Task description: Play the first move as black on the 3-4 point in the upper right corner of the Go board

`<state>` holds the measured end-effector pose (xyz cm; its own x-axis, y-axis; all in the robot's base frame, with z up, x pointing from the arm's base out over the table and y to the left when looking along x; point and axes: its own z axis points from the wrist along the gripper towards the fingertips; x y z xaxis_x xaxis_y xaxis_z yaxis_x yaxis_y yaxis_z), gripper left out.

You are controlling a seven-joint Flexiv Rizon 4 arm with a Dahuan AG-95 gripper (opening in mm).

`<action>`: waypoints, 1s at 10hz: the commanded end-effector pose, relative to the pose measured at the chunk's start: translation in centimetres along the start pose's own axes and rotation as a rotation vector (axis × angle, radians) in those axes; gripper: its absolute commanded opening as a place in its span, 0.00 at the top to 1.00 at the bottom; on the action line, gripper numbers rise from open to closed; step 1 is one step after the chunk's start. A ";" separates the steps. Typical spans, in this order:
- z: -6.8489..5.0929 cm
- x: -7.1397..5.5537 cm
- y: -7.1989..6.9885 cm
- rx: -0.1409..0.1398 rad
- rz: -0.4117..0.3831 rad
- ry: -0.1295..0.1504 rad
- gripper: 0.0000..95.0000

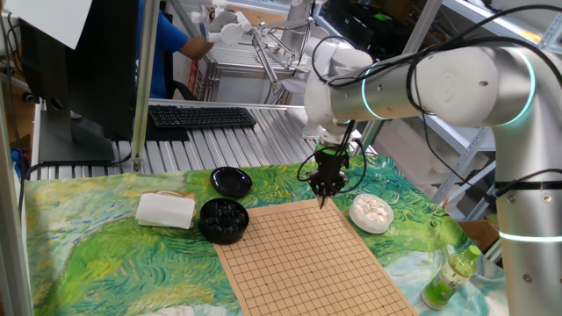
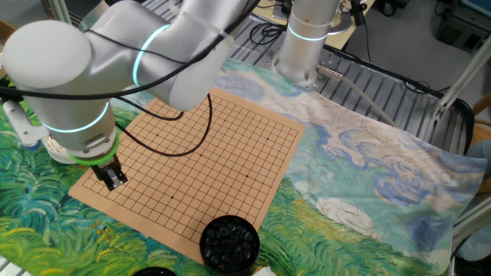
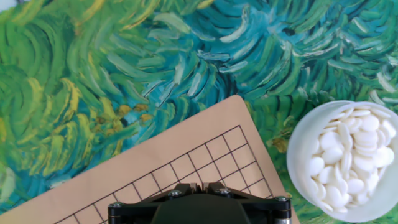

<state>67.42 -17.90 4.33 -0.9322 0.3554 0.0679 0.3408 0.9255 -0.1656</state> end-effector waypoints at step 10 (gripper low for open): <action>1.8 -0.3 -0.7 0.053 0.012 -0.024 1.00</action>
<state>67.32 -18.84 2.56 -0.9312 0.3620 0.0434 0.3449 0.9132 -0.2173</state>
